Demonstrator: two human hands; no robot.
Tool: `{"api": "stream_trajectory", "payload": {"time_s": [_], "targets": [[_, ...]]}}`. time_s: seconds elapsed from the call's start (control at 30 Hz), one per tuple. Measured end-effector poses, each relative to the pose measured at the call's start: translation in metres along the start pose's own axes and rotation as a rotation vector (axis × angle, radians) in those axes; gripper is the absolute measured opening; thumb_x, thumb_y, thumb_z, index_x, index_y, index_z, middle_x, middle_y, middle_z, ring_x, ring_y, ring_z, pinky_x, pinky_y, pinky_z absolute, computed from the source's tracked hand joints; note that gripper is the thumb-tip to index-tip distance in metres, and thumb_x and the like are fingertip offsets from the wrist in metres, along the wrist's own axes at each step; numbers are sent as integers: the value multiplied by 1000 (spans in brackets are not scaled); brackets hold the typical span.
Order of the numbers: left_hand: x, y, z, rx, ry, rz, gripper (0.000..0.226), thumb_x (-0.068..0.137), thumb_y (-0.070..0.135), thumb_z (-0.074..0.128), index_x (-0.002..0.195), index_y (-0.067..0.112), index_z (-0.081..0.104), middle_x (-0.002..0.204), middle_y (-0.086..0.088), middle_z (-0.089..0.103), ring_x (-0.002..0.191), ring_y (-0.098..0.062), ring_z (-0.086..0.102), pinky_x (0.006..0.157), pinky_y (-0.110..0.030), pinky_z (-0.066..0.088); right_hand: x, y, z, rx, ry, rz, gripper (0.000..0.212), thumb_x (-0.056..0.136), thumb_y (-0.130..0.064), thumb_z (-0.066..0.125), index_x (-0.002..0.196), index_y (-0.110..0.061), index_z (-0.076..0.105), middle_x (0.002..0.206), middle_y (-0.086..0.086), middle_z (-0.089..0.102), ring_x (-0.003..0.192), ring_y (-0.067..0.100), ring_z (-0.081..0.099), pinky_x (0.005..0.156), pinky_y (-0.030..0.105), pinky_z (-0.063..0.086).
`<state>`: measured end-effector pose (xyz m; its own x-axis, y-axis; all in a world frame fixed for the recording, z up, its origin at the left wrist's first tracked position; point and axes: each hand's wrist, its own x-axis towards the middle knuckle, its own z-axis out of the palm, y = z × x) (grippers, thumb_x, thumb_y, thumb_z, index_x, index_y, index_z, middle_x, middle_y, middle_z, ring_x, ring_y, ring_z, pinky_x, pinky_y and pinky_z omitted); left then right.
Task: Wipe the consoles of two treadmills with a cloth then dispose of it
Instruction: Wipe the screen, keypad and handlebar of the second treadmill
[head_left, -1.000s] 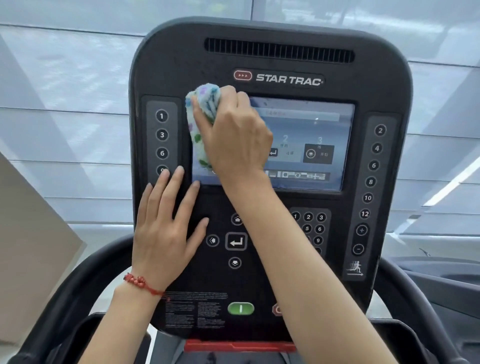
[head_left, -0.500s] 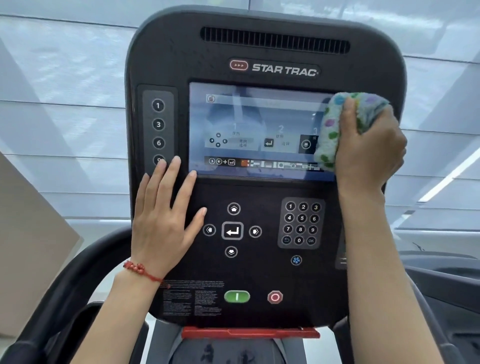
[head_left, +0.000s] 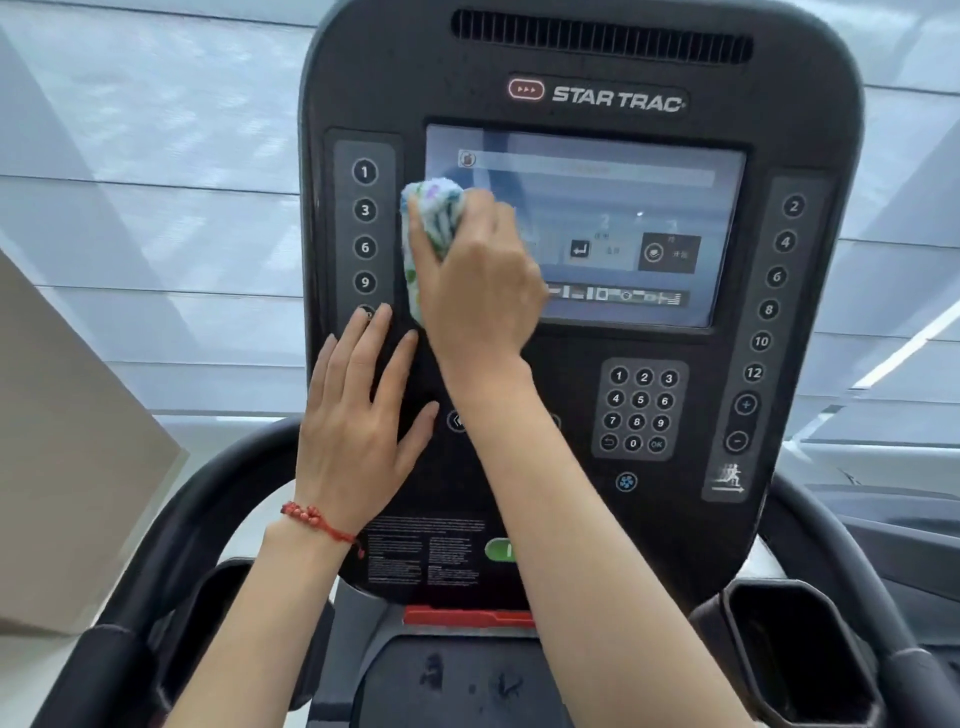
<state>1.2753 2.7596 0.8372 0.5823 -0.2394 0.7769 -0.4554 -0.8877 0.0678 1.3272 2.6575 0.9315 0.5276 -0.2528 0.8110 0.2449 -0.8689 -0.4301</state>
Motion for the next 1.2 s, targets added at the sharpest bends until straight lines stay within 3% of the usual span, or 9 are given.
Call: {"api": "stream_trajectory", "payload": {"time_s": [0.17, 0.27, 0.43, 0.57, 0.7, 0.83, 1.0, 1.2], "targets": [[-5, 4, 0, 0, -13, -14, 47, 94, 28, 48, 130, -3, 49, 141, -25, 40, 134, -37, 32, 109, -52, 29, 5, 10, -4, -39, 3, -97, 37, 77, -40, 69, 73, -5, 59, 59, 7, 59, 43, 23, 56, 38, 20, 31], [-8, 4, -1, 14, -31, -16, 48, 94, 28, 48, 131, -2, 48, 142, -24, 39, 134, -36, 32, 109, -51, 29, 10, 25, -12, -56, 7, -123, 38, 80, -42, 65, 72, -5, 59, 59, 7, 59, 43, 23, 55, 37, 22, 35], [-15, 5, -4, 21, -63, -20, 50, 92, 29, 48, 132, -1, 47, 141, -24, 39, 133, -37, 33, 108, -51, 31, 10, 68, -39, -92, 38, 5, 47, 85, -48, 54, 75, -3, 57, 65, 11, 61, 47, 21, 53, 44, 24, 31], [-20, 7, -4, 33, -89, -16, 50, 92, 29, 47, 132, -1, 47, 141, -25, 39, 133, -38, 34, 107, -52, 33, 12, 107, -73, -177, 0, 150, 53, 89, -53, 44, 86, -3, 57, 83, 13, 64, 62, 18, 49, 55, 26, 29], [-23, 8, -5, 51, -107, -21, 51, 92, 29, 47, 133, -1, 46, 142, -24, 38, 133, -37, 33, 106, -53, 34, 11, 133, -100, -185, 26, 294, 53, 90, -54, 42, 96, -4, 57, 98, 13, 64, 81, 23, 59, 61, 23, 26], [-23, 9, -8, 82, -132, -18, 52, 91, 30, 45, 133, -2, 46, 142, -24, 38, 133, -36, 33, 106, -52, 34, 8, 134, -102, -198, 20, 357, 52, 91, -54, 40, 98, -4, 56, 101, 11, 63, 89, 28, 59, 64, 25, 28], [-25, 15, -8, 103, -161, -38, 54, 91, 31, 44, 134, -2, 45, 142, -25, 38, 132, -38, 34, 105, -52, 36, -3, 122, -97, -144, -25, 311, 51, 90, -53, 42, 95, -5, 56, 95, 11, 64, 83, 28, 62, 64, 26, 32], [-29, 21, -13, 92, -168, -63, 54, 91, 32, 44, 134, -1, 45, 140, -24, 40, 132, -37, 35, 104, -52, 37, -42, 81, -73, -11, -199, 109, 50, 89, -49, 49, 93, -1, 59, 86, 14, 66, 70, 32, 63, 57, 28, 35]]}}
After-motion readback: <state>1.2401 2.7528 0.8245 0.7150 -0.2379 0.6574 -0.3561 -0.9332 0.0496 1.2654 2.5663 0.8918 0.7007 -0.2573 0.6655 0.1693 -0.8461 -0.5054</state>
